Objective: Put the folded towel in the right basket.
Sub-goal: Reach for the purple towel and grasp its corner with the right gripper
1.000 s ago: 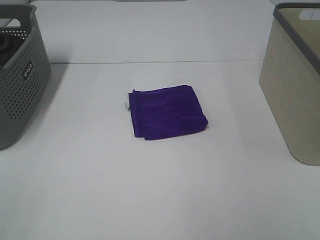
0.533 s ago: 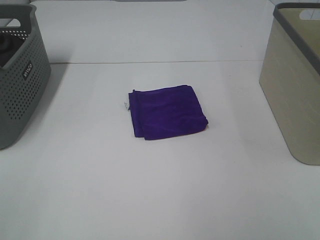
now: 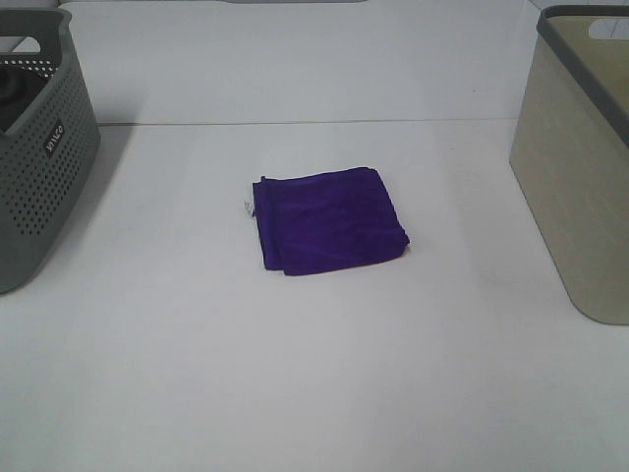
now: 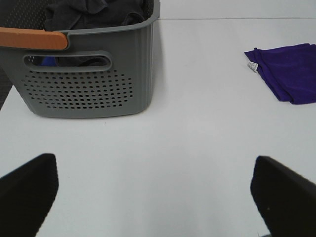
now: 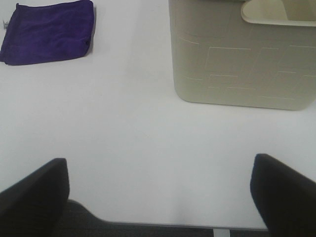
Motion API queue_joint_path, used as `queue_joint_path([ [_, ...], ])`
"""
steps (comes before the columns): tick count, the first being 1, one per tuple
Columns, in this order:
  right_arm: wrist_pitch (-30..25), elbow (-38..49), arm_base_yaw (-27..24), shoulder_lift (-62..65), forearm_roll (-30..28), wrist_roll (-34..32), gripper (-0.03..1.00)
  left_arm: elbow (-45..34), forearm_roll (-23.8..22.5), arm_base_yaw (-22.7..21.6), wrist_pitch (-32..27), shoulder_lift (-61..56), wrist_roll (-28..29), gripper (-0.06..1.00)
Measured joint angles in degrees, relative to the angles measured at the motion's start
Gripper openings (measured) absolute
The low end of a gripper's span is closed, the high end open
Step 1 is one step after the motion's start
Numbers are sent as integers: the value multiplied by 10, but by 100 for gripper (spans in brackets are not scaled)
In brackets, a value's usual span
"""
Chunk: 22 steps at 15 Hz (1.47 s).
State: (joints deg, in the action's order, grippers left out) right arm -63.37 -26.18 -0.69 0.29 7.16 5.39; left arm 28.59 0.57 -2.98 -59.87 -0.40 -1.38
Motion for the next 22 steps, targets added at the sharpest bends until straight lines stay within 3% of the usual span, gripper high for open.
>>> queue_joint_path([
  [22, 2, 0, 0, 0, -1, 0, 96, 0, 0, 0, 0, 0, 0, 99],
])
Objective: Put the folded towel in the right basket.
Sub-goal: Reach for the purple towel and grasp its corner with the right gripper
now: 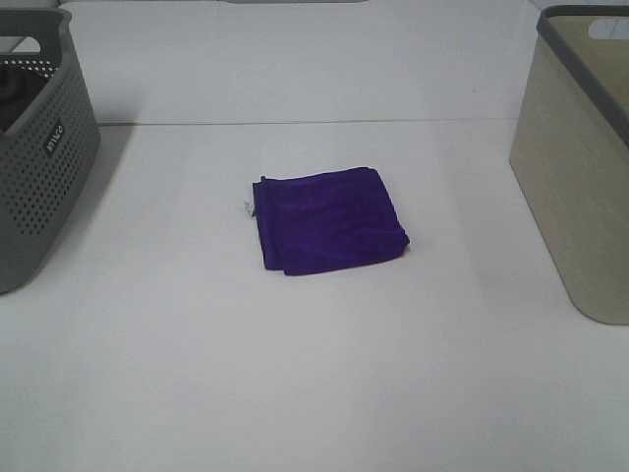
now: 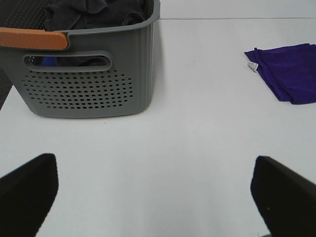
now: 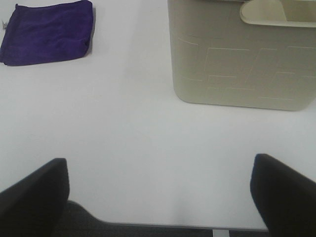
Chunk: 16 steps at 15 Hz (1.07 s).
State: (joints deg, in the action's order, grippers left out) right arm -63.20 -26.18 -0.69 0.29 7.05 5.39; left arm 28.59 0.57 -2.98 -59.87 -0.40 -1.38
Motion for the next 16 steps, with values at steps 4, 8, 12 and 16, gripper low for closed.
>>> queue_joint_path([
  [4, -20, -17, 0, -24, 7, -1, 96, 0, 0, 0, 0, 0, 0, 99],
  [8, -61, -155, 0, -259, 13, -2, 96, 0, 0, 0, 0, 0, 0, 99],
  [12, -64, -421, 0, -537, 13, -2, 96, 0, 0, 0, 0, 0, 0, 99],
  [16, -64, -533, 0, -673, 46, 1, 96, 0, 0, 0, 0, 0, 0, 99],
])
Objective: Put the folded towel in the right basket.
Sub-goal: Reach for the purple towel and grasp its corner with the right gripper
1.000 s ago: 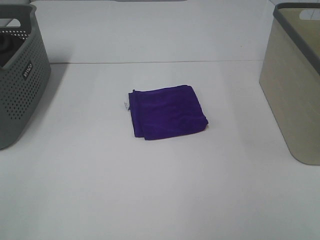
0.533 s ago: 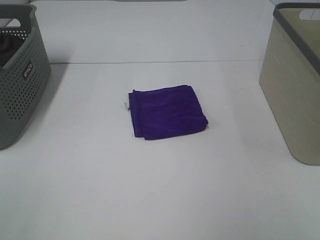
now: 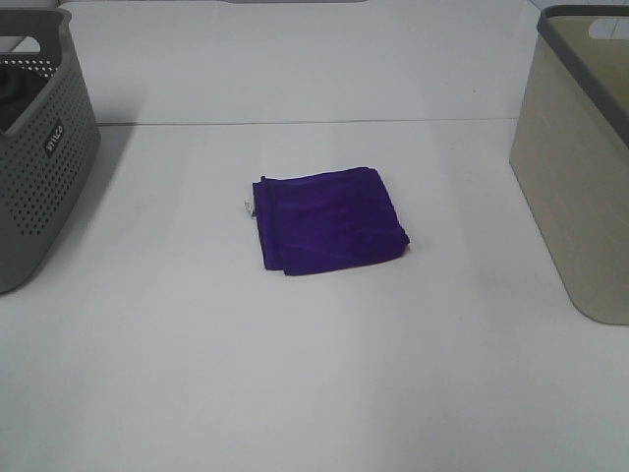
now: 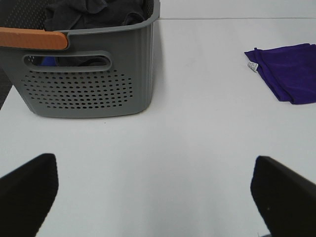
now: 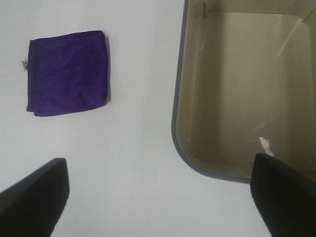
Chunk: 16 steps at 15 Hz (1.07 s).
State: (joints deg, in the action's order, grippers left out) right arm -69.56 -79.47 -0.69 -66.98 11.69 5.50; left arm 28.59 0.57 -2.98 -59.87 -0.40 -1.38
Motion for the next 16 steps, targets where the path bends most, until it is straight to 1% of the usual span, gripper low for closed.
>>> queue_joint_path([
  [2, -1, -24, 0, -55, 43, 10, 96, 0, 0, 0, 0, 0, 0, 99],
  [3, -1, -32, 0, -73, 56, 12, 96, 0, 0, 0, 0, 0, 0, 99],
  [4, 1, -54, 5, -131, 82, 14, 96, 0, 0, 0, 0, 0, 0, 99],
  [5, 4, -63, 14, -148, 82, 14, 96, 0, 0, 0, 0, 0, 0, 99],
  [7, 19, -98, 72, -231, 68, 14, 96, 0, 0, 0, 0, 0, 0, 99],
  [8, 34, -144, 127, -335, 70, 9, 96, 0, 0, 0, 0, 0, 0, 99],
  [9, 36, -163, 135, -381, 76, 9, 96, 0, 0, 0, 0, 0, 0, 99],
  [13, 40, -229, 136, -520, 92, 14, 96, 0, 0, 0, 0, 0, 0, 99],
  [16, 46, -304, 136, -605, 138, 29, 94, 0, 0, 0, 0, 0, 0, 99],
])
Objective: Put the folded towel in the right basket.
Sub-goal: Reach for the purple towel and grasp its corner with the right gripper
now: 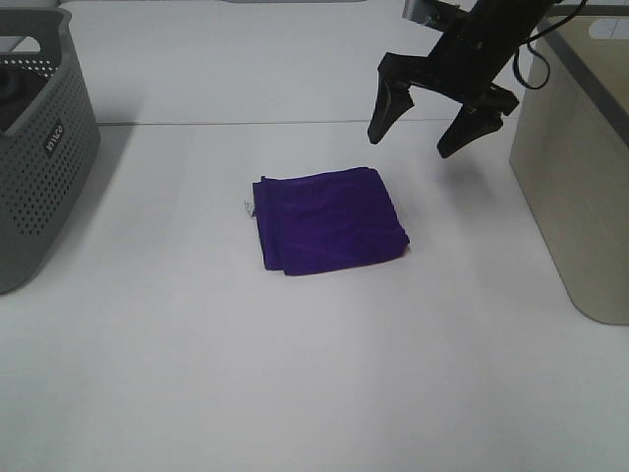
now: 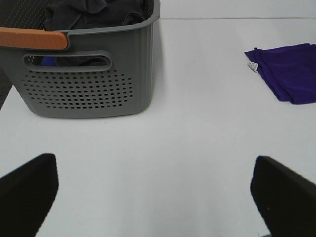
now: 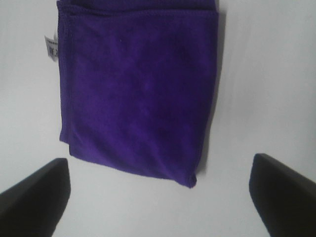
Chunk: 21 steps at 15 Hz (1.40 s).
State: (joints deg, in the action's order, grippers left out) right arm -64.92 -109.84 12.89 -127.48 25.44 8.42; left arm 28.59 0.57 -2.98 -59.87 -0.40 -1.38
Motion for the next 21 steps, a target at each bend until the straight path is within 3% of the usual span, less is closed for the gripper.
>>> queue_joint_path([
  [7, 17, -22, 0, -98, 10, 1, 94, 0, 0, 0, 0, 0, 0, 99],
  [21, 40, -23, 0, -129, 4, 11, 94, 0, 0, 0, 0, 0, 0, 99],
])
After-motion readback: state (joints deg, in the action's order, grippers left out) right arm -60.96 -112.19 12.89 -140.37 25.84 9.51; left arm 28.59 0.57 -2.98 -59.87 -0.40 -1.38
